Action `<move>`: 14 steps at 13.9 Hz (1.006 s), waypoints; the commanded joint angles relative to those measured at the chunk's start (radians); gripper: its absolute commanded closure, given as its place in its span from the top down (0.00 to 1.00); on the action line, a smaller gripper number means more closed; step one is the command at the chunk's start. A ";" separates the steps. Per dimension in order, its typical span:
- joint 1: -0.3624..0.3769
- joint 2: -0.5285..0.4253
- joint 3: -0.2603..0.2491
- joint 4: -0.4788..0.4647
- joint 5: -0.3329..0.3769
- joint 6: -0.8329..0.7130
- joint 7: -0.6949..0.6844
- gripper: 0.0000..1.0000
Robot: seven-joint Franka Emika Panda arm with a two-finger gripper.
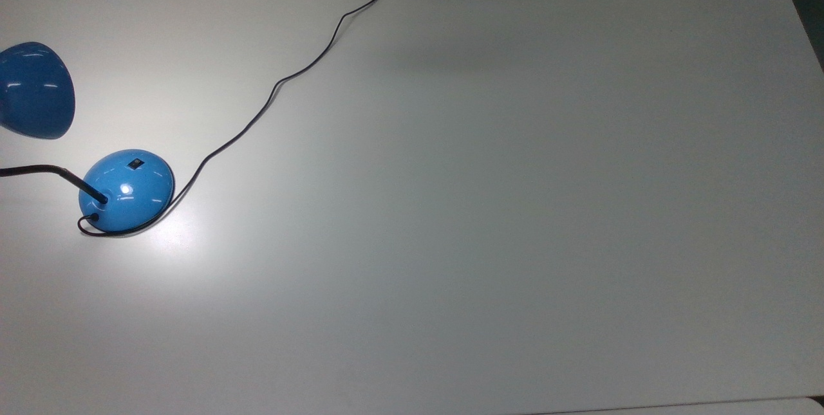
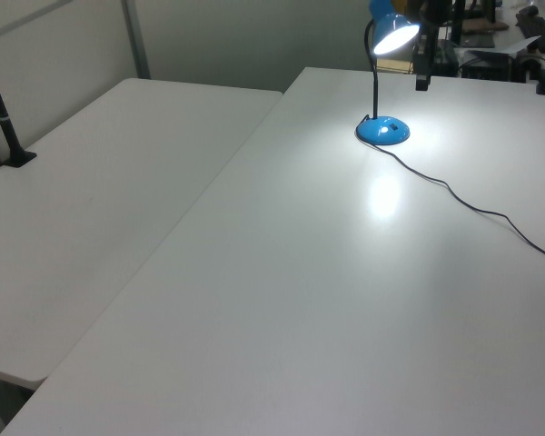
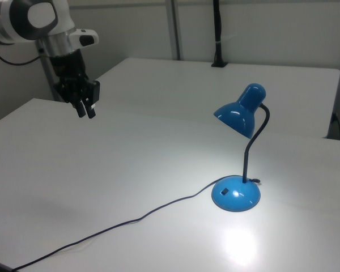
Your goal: Turn on the lamp
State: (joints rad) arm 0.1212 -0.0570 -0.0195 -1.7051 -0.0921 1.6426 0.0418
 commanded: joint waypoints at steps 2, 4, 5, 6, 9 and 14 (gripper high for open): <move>0.005 0.002 -0.014 0.016 0.011 -0.027 -0.022 1.00; 0.005 0.003 -0.014 0.018 0.014 -0.021 -0.026 1.00; 0.005 0.003 -0.014 0.018 0.015 -0.021 -0.019 1.00; 0.006 0.005 -0.013 0.016 0.015 -0.023 -0.016 1.00; 0.003 0.003 -0.013 0.015 0.025 -0.026 -0.014 1.00; 0.000 0.002 -0.013 0.016 0.023 -0.029 -0.014 1.00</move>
State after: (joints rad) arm 0.1209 -0.0558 -0.0258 -1.7034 -0.0885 1.6425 0.0412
